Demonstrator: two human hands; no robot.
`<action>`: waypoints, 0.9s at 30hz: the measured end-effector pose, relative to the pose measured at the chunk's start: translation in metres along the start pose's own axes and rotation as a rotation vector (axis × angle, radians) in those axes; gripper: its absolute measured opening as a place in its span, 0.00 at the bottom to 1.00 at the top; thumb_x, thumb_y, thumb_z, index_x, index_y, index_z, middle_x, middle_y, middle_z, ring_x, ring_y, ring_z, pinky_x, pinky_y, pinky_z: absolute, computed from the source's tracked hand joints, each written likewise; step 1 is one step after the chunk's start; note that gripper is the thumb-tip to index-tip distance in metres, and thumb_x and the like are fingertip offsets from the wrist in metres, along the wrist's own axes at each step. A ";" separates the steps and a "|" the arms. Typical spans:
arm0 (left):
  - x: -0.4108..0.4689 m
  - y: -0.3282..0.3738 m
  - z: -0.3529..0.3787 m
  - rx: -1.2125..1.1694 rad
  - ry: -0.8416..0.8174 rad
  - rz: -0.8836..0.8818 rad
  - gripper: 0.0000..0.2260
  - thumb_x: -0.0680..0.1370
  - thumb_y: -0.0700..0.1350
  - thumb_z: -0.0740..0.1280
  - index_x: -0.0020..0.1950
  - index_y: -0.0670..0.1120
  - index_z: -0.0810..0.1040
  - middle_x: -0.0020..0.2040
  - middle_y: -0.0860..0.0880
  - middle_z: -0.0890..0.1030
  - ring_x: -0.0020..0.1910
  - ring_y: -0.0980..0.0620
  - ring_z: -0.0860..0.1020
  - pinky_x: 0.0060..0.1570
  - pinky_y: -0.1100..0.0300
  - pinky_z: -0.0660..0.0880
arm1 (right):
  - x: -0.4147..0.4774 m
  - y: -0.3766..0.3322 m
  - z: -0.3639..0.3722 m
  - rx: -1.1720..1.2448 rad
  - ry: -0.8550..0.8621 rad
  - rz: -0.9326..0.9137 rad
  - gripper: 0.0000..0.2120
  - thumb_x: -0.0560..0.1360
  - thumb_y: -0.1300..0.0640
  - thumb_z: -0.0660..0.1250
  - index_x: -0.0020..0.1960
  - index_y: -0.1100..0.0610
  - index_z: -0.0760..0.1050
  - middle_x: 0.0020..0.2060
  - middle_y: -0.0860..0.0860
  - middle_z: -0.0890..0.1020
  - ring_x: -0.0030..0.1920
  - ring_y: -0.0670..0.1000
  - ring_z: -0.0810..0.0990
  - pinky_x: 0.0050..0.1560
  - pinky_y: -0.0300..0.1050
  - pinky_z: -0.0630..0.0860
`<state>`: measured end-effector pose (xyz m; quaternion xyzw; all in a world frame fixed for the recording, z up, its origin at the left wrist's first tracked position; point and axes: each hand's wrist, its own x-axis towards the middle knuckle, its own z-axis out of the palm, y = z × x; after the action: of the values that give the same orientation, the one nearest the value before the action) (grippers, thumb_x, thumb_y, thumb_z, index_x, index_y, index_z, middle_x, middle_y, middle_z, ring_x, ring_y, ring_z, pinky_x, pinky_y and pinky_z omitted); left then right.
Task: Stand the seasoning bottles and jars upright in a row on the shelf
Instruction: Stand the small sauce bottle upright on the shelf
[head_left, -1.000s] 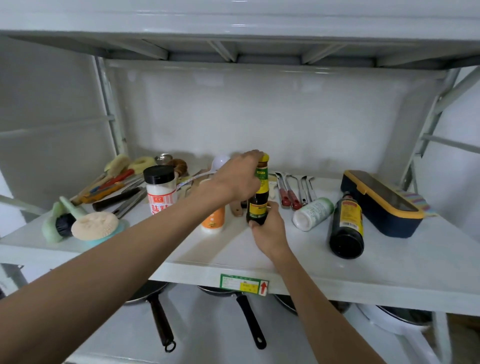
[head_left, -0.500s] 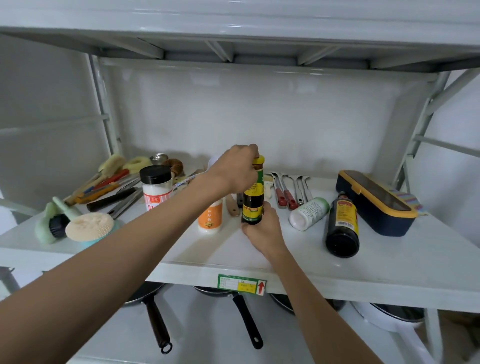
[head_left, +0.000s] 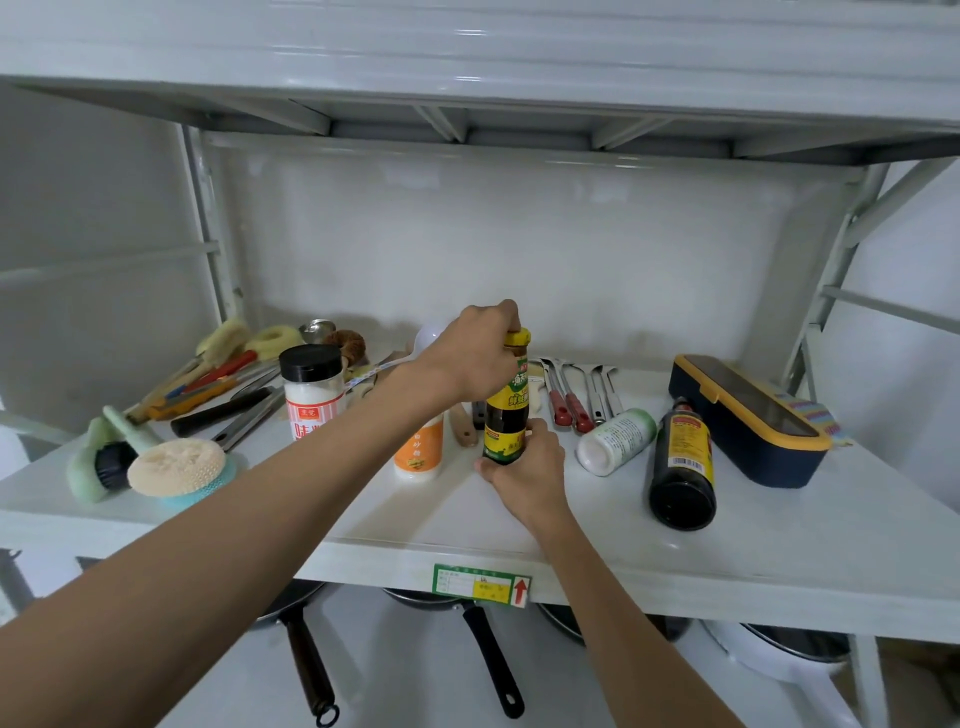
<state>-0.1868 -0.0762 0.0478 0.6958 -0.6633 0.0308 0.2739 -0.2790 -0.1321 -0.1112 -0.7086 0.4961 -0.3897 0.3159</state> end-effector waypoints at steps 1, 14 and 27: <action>0.000 0.001 0.001 -0.020 -0.005 0.003 0.15 0.72 0.38 0.61 0.59 0.44 0.72 0.53 0.44 0.77 0.50 0.41 0.75 0.48 0.46 0.78 | -0.002 -0.003 -0.002 -0.020 0.004 -0.007 0.33 0.58 0.46 0.76 0.59 0.53 0.70 0.52 0.52 0.76 0.57 0.55 0.75 0.60 0.57 0.74; 0.016 -0.014 0.007 -0.107 0.087 0.012 0.09 0.78 0.47 0.66 0.39 0.58 0.71 0.42 0.61 0.78 0.53 0.49 0.77 0.52 0.47 0.78 | -0.010 -0.006 -0.013 0.259 -0.109 -0.039 0.20 0.69 0.64 0.70 0.56 0.47 0.71 0.47 0.45 0.81 0.49 0.47 0.80 0.49 0.44 0.78; 0.013 -0.007 0.008 -0.154 0.078 0.093 0.14 0.72 0.26 0.58 0.50 0.40 0.76 0.53 0.40 0.81 0.53 0.43 0.79 0.54 0.48 0.78 | -0.007 -0.003 -0.012 0.265 -0.125 -0.049 0.22 0.68 0.65 0.72 0.58 0.50 0.73 0.48 0.47 0.82 0.50 0.49 0.81 0.51 0.47 0.79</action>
<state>-0.1811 -0.0913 0.0437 0.6393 -0.6840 0.0195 0.3507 -0.2891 -0.1255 -0.1047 -0.6958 0.4021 -0.4144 0.4273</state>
